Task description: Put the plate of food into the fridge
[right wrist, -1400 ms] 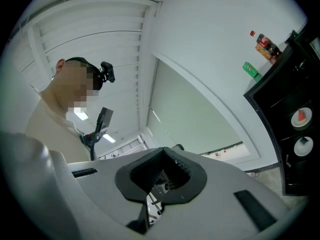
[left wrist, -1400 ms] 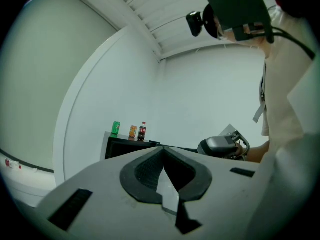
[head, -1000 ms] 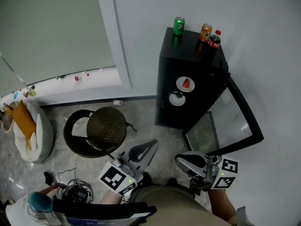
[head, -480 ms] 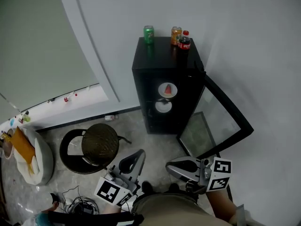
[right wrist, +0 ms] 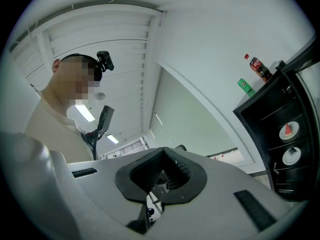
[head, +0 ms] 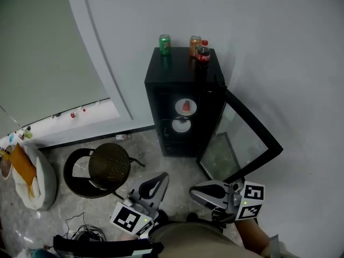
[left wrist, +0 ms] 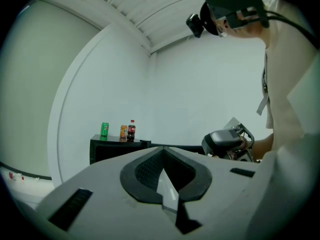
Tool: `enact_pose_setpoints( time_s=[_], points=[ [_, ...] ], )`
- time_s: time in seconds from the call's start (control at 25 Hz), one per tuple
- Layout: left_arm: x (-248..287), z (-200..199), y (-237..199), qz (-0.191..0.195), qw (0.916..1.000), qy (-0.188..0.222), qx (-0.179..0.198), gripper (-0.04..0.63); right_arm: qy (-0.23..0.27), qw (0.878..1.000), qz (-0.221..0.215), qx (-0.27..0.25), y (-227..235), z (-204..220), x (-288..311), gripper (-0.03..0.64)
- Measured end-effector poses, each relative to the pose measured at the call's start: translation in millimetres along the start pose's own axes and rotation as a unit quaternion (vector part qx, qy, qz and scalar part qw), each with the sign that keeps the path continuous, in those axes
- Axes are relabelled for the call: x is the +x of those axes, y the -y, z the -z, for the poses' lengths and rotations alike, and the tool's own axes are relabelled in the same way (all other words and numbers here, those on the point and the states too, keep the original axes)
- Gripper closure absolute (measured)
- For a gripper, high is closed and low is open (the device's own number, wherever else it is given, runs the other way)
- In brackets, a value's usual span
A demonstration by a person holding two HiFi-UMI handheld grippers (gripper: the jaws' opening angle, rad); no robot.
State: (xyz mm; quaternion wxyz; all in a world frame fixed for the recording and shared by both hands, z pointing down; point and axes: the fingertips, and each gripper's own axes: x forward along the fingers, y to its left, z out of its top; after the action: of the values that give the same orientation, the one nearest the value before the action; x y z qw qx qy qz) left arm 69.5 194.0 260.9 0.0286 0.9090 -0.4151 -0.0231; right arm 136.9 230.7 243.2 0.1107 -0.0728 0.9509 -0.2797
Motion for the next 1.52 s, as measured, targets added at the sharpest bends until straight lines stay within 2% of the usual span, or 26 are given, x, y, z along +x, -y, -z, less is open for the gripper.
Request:
enact_pose_setpoints(
  time_s=[0.2, 0.56, 0.88, 1.24, 1.52],
  points=[
    [3, -1, 9, -0.011, 0.9999, 0.006, -0.005, 0.584, -0.004, 1.0, -0.005, -0.001, -4, 1, -15, 0.595],
    [13, 6, 40, -0.018, 0.9998, -0.011, 0.003, 0.586, 0.002, 1.0, -0.008, 0.0, -8, 0, -50, 0.595],
    [24, 16, 56, -0.035, 0.9987, -0.037, 0.003, 0.585, 0.005, 1.0, -0.014, 0.027, 1, 1, -74, 0.595],
    [12, 28, 51, -0.039, 0.9981, -0.048, 0.003, 0.584, 0.001, 1.0, -0.022, 0.021, -2, 9, -64, 0.596],
    [-10, 26, 32, -0.044, 0.9985, -0.034, -0.003, 0.584, -0.012, 1.0, -0.021, 0.018, -7, 23, -37, 0.596]
  ],
)
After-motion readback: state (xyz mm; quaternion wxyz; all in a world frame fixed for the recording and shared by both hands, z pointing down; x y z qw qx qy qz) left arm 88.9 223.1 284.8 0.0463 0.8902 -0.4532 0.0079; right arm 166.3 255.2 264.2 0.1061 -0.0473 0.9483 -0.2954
